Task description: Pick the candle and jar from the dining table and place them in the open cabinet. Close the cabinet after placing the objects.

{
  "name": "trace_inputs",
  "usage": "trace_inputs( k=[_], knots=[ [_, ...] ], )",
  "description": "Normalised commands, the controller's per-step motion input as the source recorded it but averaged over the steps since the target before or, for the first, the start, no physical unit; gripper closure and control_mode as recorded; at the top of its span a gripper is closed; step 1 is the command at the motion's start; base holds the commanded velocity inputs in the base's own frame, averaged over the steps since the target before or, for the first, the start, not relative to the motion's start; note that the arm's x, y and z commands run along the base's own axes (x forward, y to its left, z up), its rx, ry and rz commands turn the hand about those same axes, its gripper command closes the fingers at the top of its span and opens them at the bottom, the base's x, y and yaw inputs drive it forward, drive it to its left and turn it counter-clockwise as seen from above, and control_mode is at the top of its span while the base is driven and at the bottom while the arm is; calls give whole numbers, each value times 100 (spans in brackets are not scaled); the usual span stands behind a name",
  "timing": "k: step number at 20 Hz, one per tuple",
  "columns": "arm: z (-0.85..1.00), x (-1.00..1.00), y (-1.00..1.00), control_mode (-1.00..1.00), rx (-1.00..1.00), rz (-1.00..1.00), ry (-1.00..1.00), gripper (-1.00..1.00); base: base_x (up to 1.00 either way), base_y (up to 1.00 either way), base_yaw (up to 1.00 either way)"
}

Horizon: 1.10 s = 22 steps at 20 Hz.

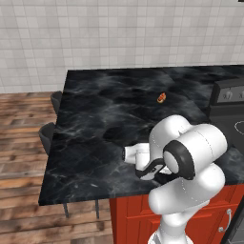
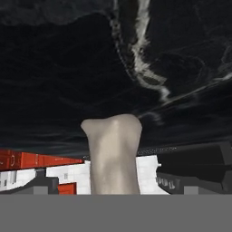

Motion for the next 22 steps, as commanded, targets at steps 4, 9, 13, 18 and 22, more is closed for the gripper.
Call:
trace_inputs(
  k=[4,9,13,18,22],
  knots=[
    [0,0,0,-100,0,0,1,-100,0,0,0],
    [-3,0,0,-100,0,0,1,-100,0,0,0],
    [-3,0,-4,-100,0,0,1,-100,0,0,0],
    [-2,0,-9,-100,0,0,0,-100,0,0,0],
    [0,0,-14,-100,0,0,0,-100,0,0,0]
  ],
)
